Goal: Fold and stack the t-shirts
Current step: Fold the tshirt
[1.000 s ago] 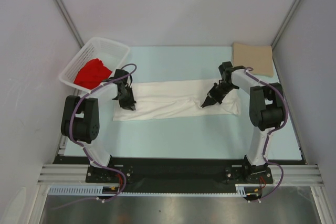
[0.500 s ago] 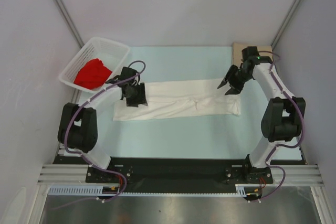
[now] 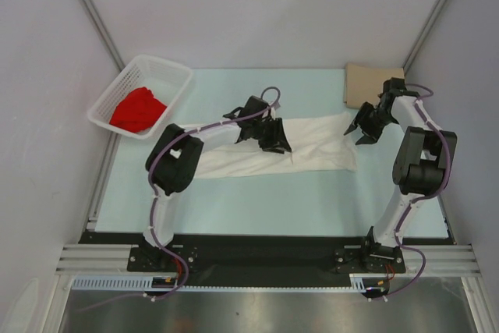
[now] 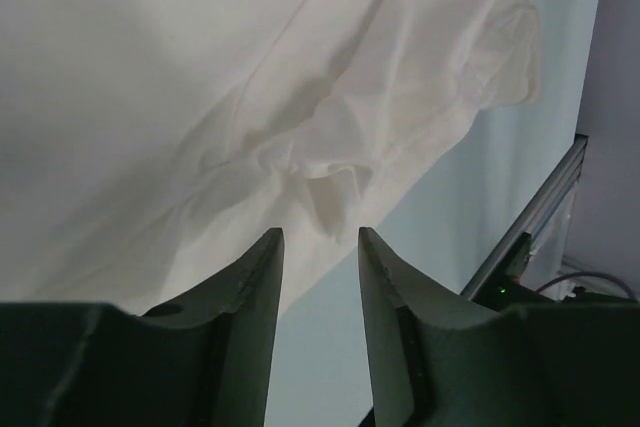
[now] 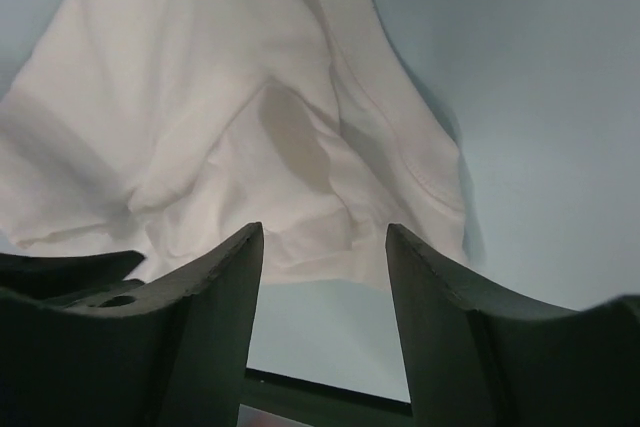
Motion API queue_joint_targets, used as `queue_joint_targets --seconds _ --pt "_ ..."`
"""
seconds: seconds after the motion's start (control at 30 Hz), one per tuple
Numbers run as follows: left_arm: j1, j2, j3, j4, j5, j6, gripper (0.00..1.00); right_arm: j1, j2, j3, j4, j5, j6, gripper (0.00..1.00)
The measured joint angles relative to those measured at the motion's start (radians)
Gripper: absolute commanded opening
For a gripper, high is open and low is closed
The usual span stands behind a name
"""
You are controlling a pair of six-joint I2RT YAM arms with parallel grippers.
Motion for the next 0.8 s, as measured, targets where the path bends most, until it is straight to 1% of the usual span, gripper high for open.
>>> queue_joint_targets --seconds 0.07,0.17,0.3,0.43,0.5,0.53,0.63,0.73,0.8 --pt "-0.027 0.045 0.021 -0.004 0.000 -0.053 0.45 -0.010 0.013 0.000 0.016 -0.030 -0.001 0.57" --pt "-0.050 0.079 0.034 -0.017 -0.006 -0.125 0.47 -0.018 0.043 0.000 0.032 -0.061 -0.003 0.55" --pt "-0.049 0.079 0.033 -0.008 -0.019 -0.185 0.49 -0.015 0.090 0.001 0.048 -0.095 -0.010 0.48" --pt "-0.049 0.075 0.030 0.008 -0.029 -0.198 0.51 0.002 0.133 0.016 0.054 -0.112 -0.012 0.47" --pt "-0.048 0.066 0.024 0.010 -0.030 -0.198 0.53 0.014 0.148 0.031 0.058 -0.114 -0.011 0.48" --pt "-0.048 0.060 0.024 0.010 -0.031 -0.198 0.56 0.020 0.153 0.036 0.061 -0.116 -0.011 0.49" --pt "-0.044 0.053 0.024 0.011 -0.034 -0.206 0.58 0.038 0.163 0.045 0.073 -0.117 -0.010 0.50" --pt "-0.040 0.055 0.034 -0.011 -0.037 -0.211 0.57 0.048 0.168 0.048 0.080 -0.119 -0.006 0.50" --pt "-0.036 0.071 0.074 -0.050 -0.037 -0.214 0.55 0.048 0.173 0.054 0.080 -0.119 -0.004 0.50"
